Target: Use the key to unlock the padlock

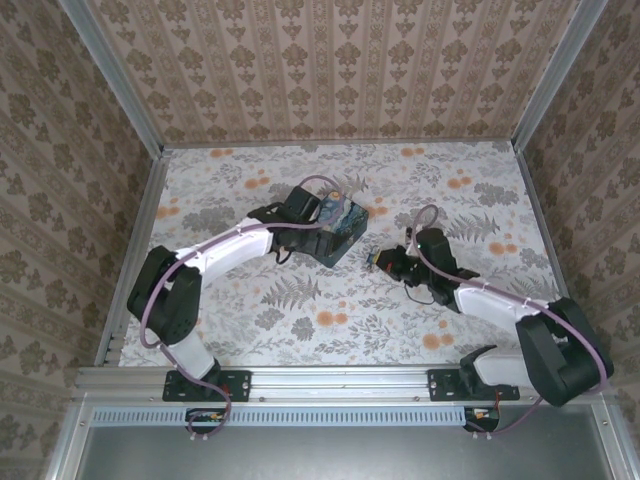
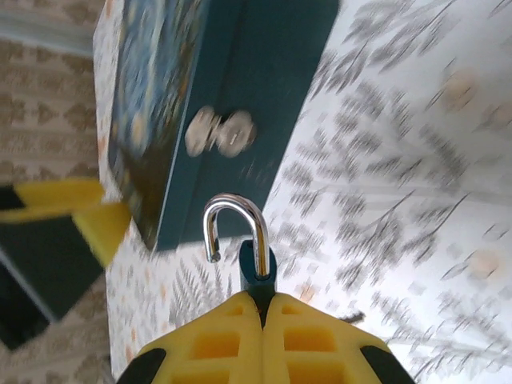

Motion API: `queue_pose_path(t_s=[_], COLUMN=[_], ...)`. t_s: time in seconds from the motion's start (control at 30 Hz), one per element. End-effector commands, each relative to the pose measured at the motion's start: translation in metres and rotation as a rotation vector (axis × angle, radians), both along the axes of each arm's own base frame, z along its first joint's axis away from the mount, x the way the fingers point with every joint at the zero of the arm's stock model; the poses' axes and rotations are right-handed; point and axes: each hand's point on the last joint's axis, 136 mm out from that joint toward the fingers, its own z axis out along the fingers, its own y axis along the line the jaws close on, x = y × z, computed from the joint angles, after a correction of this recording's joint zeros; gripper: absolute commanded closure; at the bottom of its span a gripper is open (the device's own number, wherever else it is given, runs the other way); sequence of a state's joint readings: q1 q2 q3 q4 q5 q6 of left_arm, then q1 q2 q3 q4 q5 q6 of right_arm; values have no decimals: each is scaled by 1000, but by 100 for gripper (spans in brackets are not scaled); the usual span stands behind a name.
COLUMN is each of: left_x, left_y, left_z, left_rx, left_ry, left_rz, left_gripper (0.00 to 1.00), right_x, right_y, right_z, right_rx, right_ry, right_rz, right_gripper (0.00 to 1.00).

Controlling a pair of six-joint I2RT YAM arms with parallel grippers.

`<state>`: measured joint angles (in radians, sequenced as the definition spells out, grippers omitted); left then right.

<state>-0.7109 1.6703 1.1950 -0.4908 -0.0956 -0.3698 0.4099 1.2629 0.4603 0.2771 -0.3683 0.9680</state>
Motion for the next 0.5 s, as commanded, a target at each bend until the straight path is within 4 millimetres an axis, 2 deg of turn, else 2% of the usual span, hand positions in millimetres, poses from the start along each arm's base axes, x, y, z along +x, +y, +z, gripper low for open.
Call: queue_pose_path(t_s=[0.0,0.13,0.3,0.4,0.47], left_x=[-5,-9,-14,-16,-18], left_y=[-2,4,19,29,35], left_z=[37,54,77,82,83], left_rx=[-84,-130,-167,-169,-168], left_ry=[-29,-51,-91,-103,-104], left_rz=[-16,4,35,53,65], left_gripper=[0,0,0,0,0], right_x=[-29,-53,-77,-86,-87], right_y=[21,56,111,141,151], right_z=[-4,-4,-2,-6,-10], right_rx=[-26,-23,25,62,91], right_ry=[8,-7,-17,-6,7], right_rz=[98,180,289,338,347], right_gripper=[100,100,100,100,100])
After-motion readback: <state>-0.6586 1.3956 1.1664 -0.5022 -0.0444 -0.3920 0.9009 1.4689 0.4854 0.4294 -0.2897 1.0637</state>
